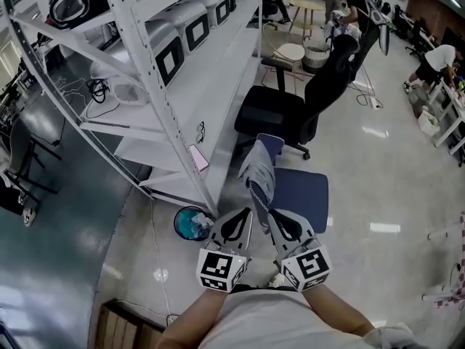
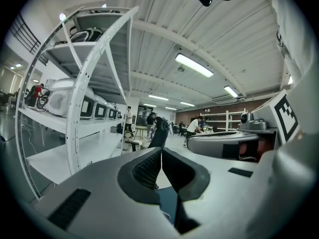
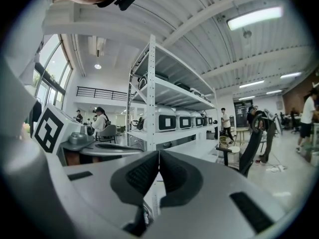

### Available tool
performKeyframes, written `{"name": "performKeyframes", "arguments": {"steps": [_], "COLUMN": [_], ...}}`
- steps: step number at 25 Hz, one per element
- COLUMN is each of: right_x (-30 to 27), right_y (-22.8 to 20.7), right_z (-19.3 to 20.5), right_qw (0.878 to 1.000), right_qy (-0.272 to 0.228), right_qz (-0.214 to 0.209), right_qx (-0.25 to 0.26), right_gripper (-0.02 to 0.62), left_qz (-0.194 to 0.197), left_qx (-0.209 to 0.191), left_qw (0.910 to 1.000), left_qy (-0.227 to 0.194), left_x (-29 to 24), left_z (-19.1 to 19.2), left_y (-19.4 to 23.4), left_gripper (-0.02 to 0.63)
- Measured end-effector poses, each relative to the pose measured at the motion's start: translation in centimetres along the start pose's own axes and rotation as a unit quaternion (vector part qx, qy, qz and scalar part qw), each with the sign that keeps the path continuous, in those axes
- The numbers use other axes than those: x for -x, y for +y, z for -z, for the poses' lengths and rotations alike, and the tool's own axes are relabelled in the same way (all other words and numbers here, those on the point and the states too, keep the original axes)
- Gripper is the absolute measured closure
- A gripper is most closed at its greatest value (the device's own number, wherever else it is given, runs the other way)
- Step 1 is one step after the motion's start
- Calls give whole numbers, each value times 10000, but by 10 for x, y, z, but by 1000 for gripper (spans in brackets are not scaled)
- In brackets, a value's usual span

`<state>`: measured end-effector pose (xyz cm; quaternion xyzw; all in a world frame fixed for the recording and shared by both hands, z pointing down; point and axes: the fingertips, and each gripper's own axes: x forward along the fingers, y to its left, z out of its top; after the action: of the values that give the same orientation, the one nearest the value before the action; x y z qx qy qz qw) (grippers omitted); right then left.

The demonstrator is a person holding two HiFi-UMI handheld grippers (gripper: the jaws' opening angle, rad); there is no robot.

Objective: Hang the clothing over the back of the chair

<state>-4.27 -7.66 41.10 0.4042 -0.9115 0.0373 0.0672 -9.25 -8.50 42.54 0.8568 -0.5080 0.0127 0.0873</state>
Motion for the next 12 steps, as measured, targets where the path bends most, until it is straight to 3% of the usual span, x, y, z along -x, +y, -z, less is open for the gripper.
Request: {"name": "performKeyframes", "arguments": {"steps": [12], "right_x": [-1], "right_y": [-13], "right_z": [0], "right_qw": [10000], "right_qy": [-31], "right_qz": [-88], "right_qx": [-13], "right_gripper": [577], "left_qz": [-13], "left_qx": [-50], "left_qw": [10000], "left_qy": [54], "left_x": [-8], "left_z": [1], "left_y": [-11], "left_gripper": [594]}}
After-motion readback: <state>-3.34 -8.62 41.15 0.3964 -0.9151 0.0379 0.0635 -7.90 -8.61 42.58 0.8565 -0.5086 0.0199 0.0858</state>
